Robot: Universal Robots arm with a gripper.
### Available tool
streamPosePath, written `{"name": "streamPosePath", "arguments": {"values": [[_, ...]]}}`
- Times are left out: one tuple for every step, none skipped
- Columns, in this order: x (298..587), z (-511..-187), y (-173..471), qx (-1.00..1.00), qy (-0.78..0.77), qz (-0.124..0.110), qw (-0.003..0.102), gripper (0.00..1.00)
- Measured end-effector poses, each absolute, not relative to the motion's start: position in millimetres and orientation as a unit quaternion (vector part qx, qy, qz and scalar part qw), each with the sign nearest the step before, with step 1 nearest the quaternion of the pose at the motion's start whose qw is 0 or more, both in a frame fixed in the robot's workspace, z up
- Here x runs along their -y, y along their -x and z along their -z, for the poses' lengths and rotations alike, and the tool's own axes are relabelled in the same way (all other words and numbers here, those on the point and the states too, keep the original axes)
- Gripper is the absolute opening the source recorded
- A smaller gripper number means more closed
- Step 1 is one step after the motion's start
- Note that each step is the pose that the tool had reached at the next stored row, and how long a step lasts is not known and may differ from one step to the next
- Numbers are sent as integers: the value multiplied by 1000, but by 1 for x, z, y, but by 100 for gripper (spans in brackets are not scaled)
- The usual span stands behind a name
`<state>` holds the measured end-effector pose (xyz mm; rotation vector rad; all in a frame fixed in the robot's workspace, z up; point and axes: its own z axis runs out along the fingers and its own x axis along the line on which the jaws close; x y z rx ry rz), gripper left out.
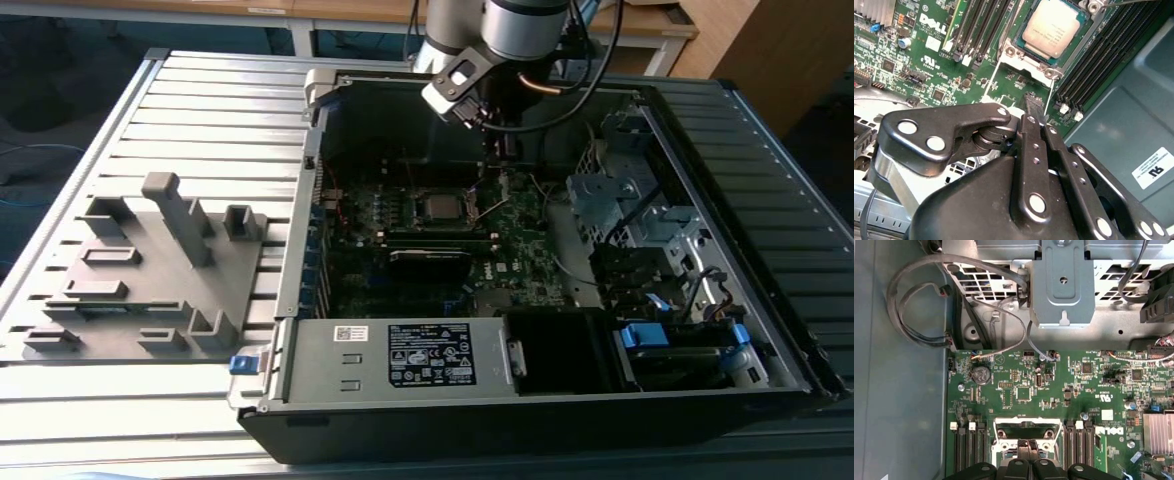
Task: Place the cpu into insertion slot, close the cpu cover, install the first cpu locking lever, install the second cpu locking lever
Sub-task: 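Close the cpu cover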
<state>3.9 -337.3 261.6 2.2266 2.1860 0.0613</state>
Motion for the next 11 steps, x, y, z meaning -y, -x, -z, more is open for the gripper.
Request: {"name": "streamPosePath", "arguments": {"values": [[337,-262,-5,-700,-713,-20,10,11],[337,-262,-7,-700,-713,-20,10,11],[337,-262,-8,-700,-713,-20,10,11],[337,-261,-10,-700,-713,-20,10,11],[337,-261,-12,-700,-713,-20,10,11],[337,-261,-13,-700,-713,-20,10,11],[337,-261,-15,-700,-713,-20,10,11],[337,-261,-16,-700,-713,-20,10,11],[337,-261,-18,-700,-713,-20,10,11],[337,-261,-20,-700,-713,-20,10,11],[337,-261,-21,-700,-713,-20,10,11]]}}
